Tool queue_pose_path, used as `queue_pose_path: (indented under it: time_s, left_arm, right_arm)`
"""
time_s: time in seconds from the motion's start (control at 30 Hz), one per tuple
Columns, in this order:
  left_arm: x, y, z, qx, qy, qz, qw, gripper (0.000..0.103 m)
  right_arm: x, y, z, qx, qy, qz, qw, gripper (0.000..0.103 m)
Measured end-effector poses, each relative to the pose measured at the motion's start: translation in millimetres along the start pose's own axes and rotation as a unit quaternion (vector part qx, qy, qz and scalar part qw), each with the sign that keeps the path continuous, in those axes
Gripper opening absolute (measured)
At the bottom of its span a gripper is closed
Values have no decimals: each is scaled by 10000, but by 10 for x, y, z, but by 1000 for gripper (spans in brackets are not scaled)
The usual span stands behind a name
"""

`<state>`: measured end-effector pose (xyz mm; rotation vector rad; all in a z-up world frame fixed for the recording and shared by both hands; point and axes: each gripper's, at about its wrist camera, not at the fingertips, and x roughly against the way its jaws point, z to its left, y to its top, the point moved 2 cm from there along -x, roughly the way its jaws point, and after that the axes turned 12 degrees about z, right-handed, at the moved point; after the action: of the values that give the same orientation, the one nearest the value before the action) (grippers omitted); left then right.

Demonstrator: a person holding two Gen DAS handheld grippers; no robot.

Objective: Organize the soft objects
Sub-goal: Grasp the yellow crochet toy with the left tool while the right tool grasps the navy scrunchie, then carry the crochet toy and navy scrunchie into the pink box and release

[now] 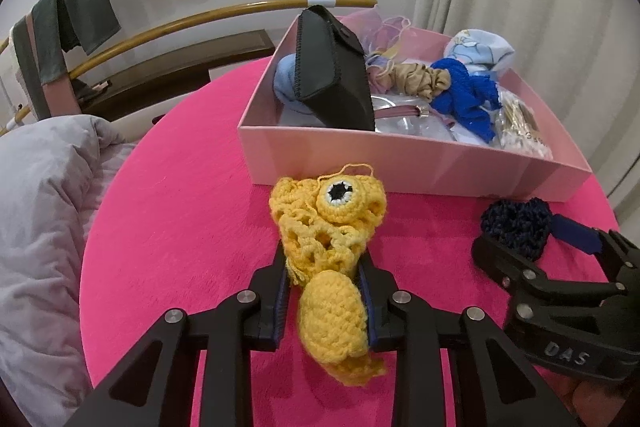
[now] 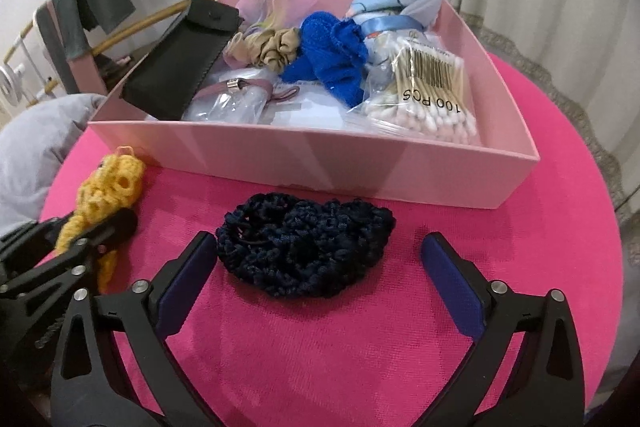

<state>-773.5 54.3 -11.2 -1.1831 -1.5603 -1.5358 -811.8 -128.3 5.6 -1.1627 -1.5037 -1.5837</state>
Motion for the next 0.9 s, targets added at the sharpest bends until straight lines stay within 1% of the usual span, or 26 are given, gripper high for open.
queue_pose_path:
  time_s: [0.03, 0.07, 0.1, 0.13, 0.17, 0.2, 0.23, 0.27, 0.3, 0.47, 0.9]
  left_arm:
    - [10, -7, 3, 4, -1, 2, 10000, 26]
    - [24, -17, 5, 16, -12, 2, 10000, 26]
    - [37, -26, 6, 26, -24, 2, 10000, 26]
    - [49, -33, 6, 38, -35, 2, 10000, 26]
    - [65, -42, 6, 47, -52, 2, 10000, 26]
    - [79, -47, 4, 54, -69, 1, 10000, 26]
    - [101, -56, 3, 56, -83, -10, 9999, 26]
    - [131, -66, -2, 54, -85, -33, 9999, 26]
    - [163, -80, -6, 49, -90, -57, 9999, 26]
    - [319, -139, -19, 47, -101, -160, 9998, 26]
    - [793, -368, -44, 91, -55, -392, 9992, 26]
  right_arm:
    - [7, -11, 4, 0, -88, -29, 10000, 91]
    - [16, -19, 5, 15, -154, -59, 9999, 83]
    - [33, -25, -3, 19, -161, -95, 9998, 70]
    - [51, -28, -23, 2, -148, -135, 9998, 61]
    - [77, -33, -56, -29, -134, -178, 9997, 43]
    - [86, -28, -87, -58, -84, -185, 9998, 34]
    - [102, -37, -117, -102, 26, -181, 9998, 30]
    - [117, -42, -141, -140, 148, -171, 9996, 21]
    - [136, -49, -160, -170, 220, -166, 9995, 19]
    - [275, -163, -178, -228, 431, -232, 9985, 18]
    - [765, -350, -80, -60, 642, -515, 9966, 18]
